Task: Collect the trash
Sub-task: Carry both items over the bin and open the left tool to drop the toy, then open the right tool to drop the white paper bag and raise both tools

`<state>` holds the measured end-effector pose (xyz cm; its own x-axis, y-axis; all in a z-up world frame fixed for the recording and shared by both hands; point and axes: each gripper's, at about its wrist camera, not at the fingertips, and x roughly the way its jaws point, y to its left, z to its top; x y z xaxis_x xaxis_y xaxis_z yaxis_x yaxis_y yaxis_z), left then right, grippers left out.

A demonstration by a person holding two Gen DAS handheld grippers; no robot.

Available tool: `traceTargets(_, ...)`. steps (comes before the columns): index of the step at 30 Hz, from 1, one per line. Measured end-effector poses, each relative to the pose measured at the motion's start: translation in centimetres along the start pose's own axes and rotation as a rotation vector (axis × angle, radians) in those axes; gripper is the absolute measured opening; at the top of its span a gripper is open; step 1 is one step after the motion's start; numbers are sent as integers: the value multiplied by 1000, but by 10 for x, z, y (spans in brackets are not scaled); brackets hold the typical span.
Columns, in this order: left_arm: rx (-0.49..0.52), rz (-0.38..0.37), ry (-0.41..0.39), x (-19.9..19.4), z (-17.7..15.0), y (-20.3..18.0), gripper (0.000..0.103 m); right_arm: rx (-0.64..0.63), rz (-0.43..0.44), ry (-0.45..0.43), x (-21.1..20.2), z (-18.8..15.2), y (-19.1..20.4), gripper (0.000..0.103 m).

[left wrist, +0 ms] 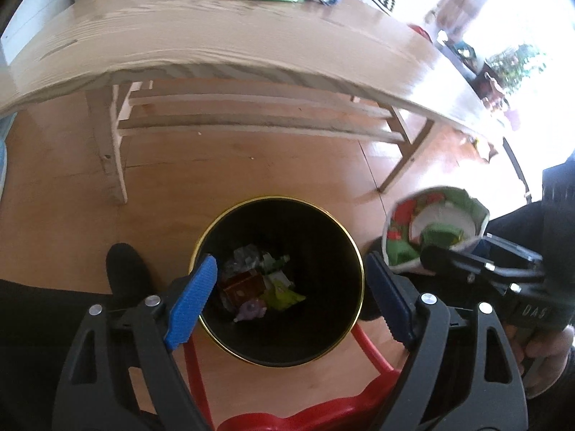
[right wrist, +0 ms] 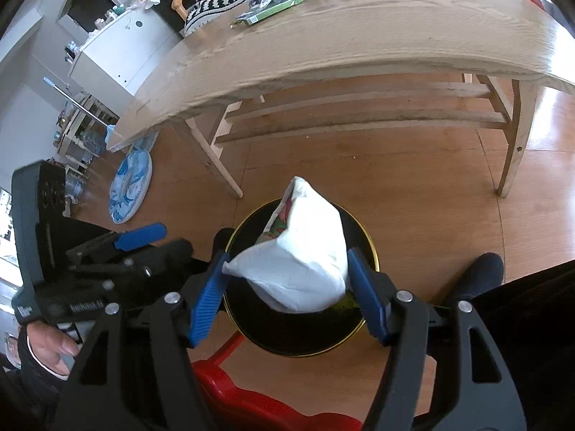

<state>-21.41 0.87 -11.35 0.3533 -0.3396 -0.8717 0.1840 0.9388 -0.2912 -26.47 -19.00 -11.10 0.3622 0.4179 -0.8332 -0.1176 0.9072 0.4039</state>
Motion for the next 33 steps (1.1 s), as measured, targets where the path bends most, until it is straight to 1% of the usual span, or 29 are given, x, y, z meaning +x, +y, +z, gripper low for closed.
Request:
traceTargets(6, -50, -5, -24, -9, 5, 11, 83, -22, -1, 23, 5, 0, 2, 68)
traceTargets(8, -60, -8, -26, -10, 7, 12, 83, -26, 2, 28, 6, 1, 3, 72)
traceTargets(10, -69, -16, -25, -11, 9, 13, 83, -29, 3, 30, 7, 1, 4, 74)
traceTargets(16, -92, -30, -33, -13, 17, 18, 85, -27, 14, 41, 10, 2, 5, 74)
traceTargets(19, -83, -18, -60, -20, 32, 19, 88, 6, 48, 33, 6, 11, 1, 74)
traceTargets(21, -75, -7, -85, -26, 53, 20, 89, 31, 59, 16, 1, 23, -4, 74)
traceTargets(24, -48, 27, -124, -32, 91, 21, 91, 31, 49, -43, -13, 53, -7, 75)
traceTargets(25, -27, 47, -149, -35, 111, 20, 91, 28, 49, -64, -18, 67, -7, 75)
traceTargets(26, -11, 60, -167, -36, 124, 19, 91, 23, 49, -80, -21, 82, -7, 75)
traceTargets(28, 40, 115, -223, -36, 164, 16, 91, 5, 39, -123, -28, 115, -5, 75)
traceTargets(30, 76, 141, -257, -33, 196, 13, 92, -12, 28, -176, -32, 150, -2, 75)
traceTargets(31, 97, 152, -278, -29, 219, 11, 92, -26, 19, -205, -33, 171, 1, 75)
traceTargets(33, 124, 168, -307, -19, 247, 8, 92, -47, 8, -244, -31, 208, 5, 75)
